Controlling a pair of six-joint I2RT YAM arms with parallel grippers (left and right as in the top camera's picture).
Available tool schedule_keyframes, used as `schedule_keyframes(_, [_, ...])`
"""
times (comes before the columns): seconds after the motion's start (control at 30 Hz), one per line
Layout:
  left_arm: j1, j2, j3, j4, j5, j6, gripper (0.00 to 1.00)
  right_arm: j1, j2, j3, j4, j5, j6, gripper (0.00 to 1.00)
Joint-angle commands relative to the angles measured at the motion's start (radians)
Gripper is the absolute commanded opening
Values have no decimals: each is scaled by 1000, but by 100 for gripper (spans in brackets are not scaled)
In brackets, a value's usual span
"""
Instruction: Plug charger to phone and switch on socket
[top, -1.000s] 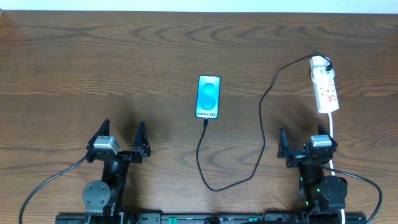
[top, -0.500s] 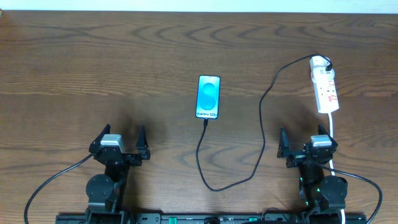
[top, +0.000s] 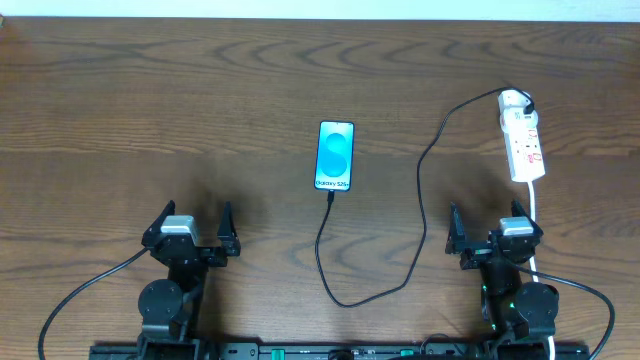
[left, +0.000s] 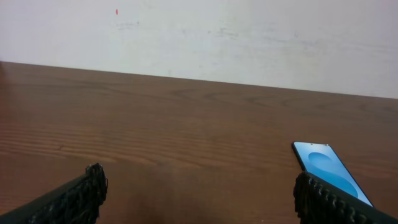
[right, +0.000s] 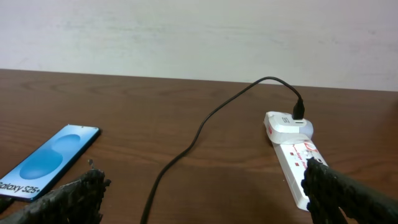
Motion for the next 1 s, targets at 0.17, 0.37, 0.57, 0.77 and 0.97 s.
schedule_keyframes(0.17, [5,-9,-8,-50,-24,51,98,3,-6,-2,-5,7,10,99])
schedule_keyframes(0.37, [5,-9,-8,-50,-16,51,98,3,-6,-2,-5,7,11,99])
schedule_keyframes(0.57, [5,-9,-8,-50,-16,51,98,3,-6,-2,-5,7,10,99])
schedule_keyframes(0.77, [5,-9,-8,-51,-12,93,98,3,-6,-2,-5,7,11,99])
schedule_keyframes(0.97, [5,-9,-8,-51,-12,93,98,3,-6,-2,-5,7,10,99])
